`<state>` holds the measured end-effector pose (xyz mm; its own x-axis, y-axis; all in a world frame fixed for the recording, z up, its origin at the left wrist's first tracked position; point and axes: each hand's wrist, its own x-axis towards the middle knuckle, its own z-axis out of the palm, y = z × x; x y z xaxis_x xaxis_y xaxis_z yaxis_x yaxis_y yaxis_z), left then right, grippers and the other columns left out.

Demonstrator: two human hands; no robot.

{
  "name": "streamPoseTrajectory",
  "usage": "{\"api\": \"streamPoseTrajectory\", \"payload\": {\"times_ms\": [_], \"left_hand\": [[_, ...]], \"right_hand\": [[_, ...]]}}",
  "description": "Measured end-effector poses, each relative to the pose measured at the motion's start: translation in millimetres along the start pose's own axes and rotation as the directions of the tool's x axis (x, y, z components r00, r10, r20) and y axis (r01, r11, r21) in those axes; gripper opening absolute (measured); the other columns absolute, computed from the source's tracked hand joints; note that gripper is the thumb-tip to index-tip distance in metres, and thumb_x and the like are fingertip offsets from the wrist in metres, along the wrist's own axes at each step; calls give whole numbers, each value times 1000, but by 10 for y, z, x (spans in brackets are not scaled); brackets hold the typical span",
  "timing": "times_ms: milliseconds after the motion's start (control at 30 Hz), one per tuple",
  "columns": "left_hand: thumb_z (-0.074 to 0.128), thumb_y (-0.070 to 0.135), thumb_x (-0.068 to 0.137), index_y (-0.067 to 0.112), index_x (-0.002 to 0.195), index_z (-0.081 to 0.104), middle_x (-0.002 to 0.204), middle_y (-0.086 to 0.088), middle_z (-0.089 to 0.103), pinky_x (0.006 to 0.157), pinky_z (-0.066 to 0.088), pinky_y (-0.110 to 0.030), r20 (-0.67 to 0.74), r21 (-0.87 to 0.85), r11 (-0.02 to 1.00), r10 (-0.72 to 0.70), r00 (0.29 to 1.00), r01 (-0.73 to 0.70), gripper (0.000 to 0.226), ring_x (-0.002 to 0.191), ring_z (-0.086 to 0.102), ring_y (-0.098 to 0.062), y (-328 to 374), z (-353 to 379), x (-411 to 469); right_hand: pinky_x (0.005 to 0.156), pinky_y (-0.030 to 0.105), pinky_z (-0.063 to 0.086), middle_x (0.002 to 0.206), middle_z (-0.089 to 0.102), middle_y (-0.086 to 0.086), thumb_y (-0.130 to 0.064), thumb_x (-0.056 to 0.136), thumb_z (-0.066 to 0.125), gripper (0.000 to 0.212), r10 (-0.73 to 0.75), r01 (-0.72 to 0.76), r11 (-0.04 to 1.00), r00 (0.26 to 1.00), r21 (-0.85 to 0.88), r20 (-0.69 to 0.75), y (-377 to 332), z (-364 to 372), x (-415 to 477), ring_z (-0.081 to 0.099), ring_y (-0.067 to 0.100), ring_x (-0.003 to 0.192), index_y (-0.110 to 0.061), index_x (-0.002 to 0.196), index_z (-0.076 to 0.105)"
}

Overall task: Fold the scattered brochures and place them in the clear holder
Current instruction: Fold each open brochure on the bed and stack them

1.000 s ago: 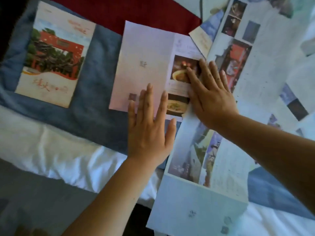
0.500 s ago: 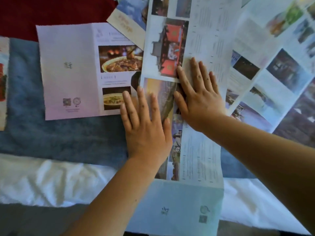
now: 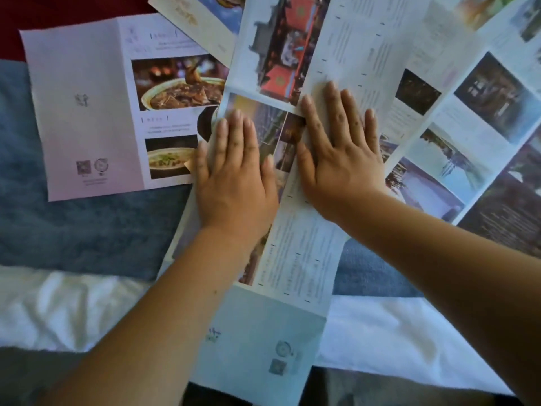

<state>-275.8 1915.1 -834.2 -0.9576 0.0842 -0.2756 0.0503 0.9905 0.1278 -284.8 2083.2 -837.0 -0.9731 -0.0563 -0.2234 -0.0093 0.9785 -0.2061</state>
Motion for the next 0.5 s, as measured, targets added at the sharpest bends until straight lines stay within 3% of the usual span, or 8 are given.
{"api": "streamPoseTrajectory", "payload": {"times_ms": [300, 400, 500], "left_hand": [[14, 45, 107, 18, 163, -2, 171, 2, -10, 127, -6, -47, -24, 53, 997, 53, 998, -52, 64, 157, -11, -23, 22, -64, 469], [16, 50, 106, 17, 163, -1, 171, -1, -8, 127, -5, -47, -49, 44, 998, 55, 997, -53, 68, 158, -9, -26, 95, -61, 562], [18, 53, 105, 17, 163, 0, 172, -2, -6, 126, -6, -46, -83, 47, 995, 86, 993, -83, 70, 158, -8, -27, 92, -36, 571]], "right_hand": [[122, 40, -25, 168, -29, 11, -52, 107, 12, 68, 120, -123, 992, 987, 22, 109, -364, 128, -552, -28, 25, 155, -28, 163, -17], [123, 39, -24, 169, -25, 13, -50, 108, 16, 66, 129, -137, 987, 986, 78, 110, -485, 122, -642, -25, 26, 156, -28, 165, -10], [126, 42, -17, 173, -10, 14, -44, 106, 22, 63, 97, -99, 992, 995, 77, 28, -418, 23, -559, -13, 29, 159, -29, 166, 8]]}}
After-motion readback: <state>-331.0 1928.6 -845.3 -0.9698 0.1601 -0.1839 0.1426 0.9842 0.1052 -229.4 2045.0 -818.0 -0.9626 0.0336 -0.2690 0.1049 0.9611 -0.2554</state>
